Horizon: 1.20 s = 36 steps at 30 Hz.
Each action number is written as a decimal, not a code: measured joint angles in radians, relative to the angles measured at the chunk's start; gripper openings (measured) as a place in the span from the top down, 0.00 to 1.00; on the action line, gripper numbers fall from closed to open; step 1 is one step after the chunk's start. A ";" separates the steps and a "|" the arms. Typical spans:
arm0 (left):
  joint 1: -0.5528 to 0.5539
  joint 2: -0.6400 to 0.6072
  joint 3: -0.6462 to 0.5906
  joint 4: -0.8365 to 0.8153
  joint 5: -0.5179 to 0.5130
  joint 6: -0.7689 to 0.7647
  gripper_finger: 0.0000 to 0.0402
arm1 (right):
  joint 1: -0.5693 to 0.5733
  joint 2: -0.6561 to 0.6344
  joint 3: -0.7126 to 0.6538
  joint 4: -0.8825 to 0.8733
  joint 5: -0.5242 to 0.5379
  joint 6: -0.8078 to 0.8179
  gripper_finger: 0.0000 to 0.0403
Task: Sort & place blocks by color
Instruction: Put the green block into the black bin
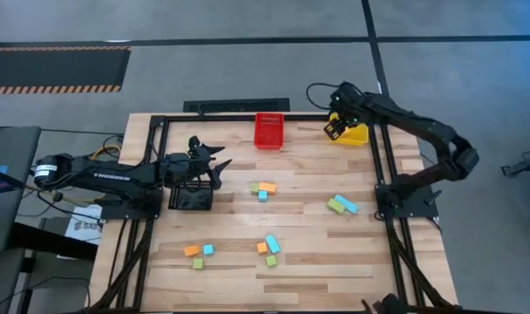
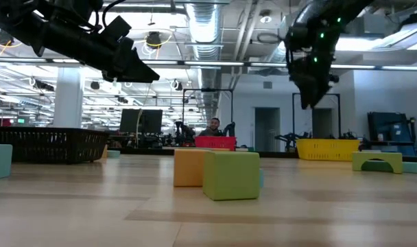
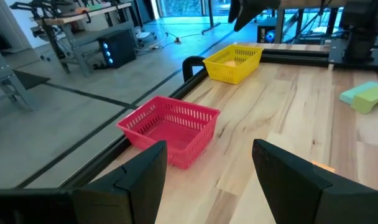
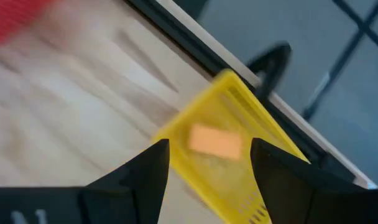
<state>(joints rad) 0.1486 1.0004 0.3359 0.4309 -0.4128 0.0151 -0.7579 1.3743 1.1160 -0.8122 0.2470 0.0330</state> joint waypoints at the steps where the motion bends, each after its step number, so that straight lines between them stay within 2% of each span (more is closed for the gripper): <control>1: 0.000 0.000 0.000 0.000 0.000 0.000 0.43 | 0.026 -0.015 0.000 0.005 -0.009 0.006 0.39; 10: -0.001 0.000 0.000 -0.015 0.020 0.000 0.43 | 0.314 -0.069 -0.008 0.062 -0.016 0.039 0.39; 14: -0.001 0.000 0.000 -0.062 0.021 -0.004 0.43 | 0.425 -0.074 -0.097 0.224 -0.054 0.045 0.39; 19: -0.001 0.000 0.000 -0.101 0.022 0.000 0.43 | 0.518 -0.101 -0.219 0.479 -0.162 0.048 0.39; 23: -0.001 0.000 0.000 -0.095 0.022 0.011 0.43 | 0.595 -0.107 -0.251 0.597 -0.177 0.049 0.39; 33: -0.002 0.000 0.000 -0.082 0.025 0.010 0.43 | 0.720 -0.103 -0.271 0.682 -0.177 0.037 0.39; 36: -0.002 0.000 0.000 -0.082 0.066 0.010 0.43 | 0.741 -0.103 -0.271 0.686 -0.177 0.038 0.39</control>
<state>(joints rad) 0.1463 1.0004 0.3355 0.3489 -0.3472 0.0254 -0.0166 1.2709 0.8452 -0.1260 0.0700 0.0711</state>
